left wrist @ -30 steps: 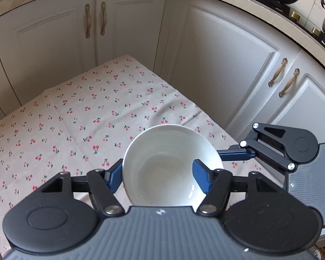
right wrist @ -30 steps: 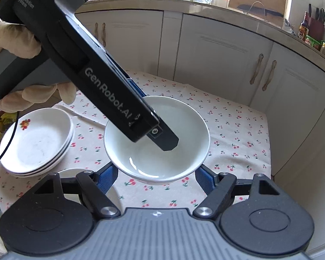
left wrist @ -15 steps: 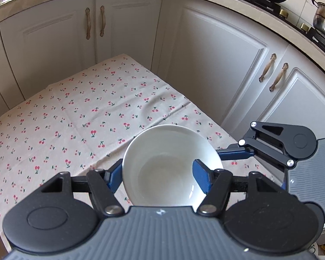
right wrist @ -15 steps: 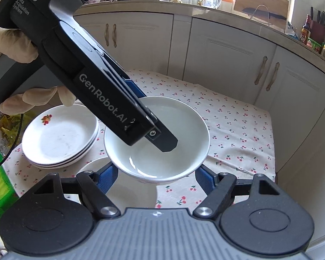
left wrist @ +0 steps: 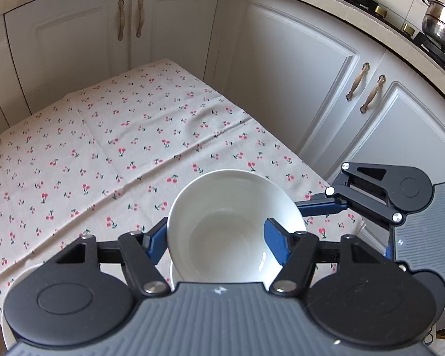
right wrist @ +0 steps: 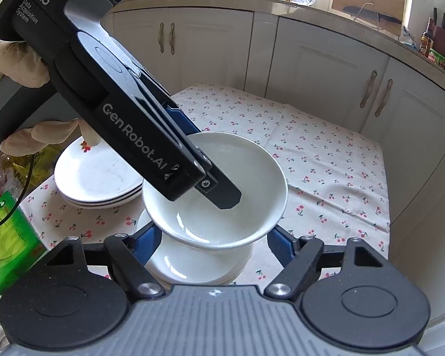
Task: Organize plates and bowls
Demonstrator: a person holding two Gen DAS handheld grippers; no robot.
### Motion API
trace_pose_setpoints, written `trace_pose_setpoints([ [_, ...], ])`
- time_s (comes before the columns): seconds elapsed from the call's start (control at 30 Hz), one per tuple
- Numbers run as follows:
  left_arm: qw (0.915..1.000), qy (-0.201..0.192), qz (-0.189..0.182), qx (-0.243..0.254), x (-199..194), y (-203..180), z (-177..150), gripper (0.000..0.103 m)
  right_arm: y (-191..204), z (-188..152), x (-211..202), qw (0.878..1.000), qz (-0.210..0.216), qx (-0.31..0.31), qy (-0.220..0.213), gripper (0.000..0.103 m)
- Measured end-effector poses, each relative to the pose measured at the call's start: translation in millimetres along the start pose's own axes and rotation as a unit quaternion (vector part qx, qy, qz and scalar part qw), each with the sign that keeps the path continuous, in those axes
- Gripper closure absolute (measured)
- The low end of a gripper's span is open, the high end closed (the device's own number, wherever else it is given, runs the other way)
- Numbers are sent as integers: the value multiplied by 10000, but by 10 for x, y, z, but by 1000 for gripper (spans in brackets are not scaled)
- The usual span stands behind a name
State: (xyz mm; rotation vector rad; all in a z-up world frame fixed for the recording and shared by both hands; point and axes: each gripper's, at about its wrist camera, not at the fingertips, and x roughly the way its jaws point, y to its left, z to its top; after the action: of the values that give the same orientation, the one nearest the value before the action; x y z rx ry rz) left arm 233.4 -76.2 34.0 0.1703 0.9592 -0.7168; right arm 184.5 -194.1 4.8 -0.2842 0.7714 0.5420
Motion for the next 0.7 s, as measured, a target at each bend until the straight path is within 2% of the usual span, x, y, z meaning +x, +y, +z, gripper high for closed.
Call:
trace_pose_setpoints([
  [0.53,9993,-73,-225,-275,131,61,-237,36,82,-143,82,9997,35,72,237,21],
  [0.7,9994,4,-191,-291,183,70,-260,35,93,-153,96,9996,49,56,254,21],
])
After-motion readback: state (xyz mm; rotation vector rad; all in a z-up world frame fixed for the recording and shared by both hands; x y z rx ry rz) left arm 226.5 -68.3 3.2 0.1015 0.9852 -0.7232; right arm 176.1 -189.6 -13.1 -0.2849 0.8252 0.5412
